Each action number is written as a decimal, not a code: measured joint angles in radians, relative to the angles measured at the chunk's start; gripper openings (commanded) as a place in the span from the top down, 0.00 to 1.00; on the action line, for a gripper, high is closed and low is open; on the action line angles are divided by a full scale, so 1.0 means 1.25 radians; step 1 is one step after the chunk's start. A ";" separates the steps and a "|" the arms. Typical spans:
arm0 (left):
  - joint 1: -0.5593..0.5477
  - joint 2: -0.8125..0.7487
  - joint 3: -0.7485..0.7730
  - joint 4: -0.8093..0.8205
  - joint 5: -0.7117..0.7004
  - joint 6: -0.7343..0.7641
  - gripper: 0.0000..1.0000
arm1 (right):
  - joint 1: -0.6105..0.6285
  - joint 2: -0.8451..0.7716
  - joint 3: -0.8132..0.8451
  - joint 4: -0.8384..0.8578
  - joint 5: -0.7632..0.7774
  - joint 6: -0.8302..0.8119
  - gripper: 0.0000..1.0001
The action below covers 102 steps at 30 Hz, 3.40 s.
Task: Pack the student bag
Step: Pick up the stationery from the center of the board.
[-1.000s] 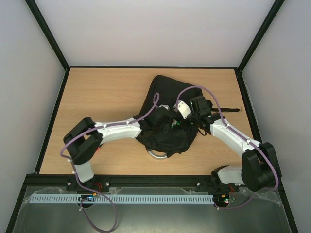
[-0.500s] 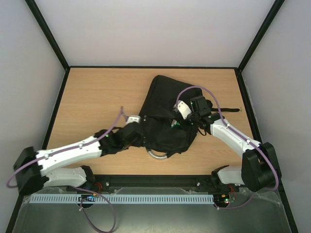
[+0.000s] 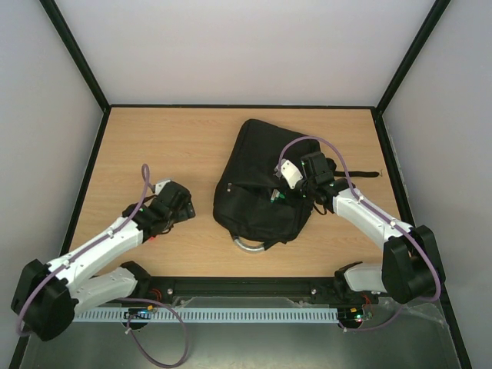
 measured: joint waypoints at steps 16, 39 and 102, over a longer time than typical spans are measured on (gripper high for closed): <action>0.083 0.182 -0.047 0.059 -0.096 -0.036 0.03 | 0.000 0.000 0.000 -0.001 -0.003 -0.002 0.99; -0.040 0.299 -0.038 0.095 -0.050 -0.124 0.13 | 0.000 0.000 0.000 -0.004 -0.007 -0.006 0.99; -0.315 0.188 0.129 -0.158 0.042 -0.165 0.89 | 0.000 0.000 0.000 -0.009 -0.011 -0.007 0.99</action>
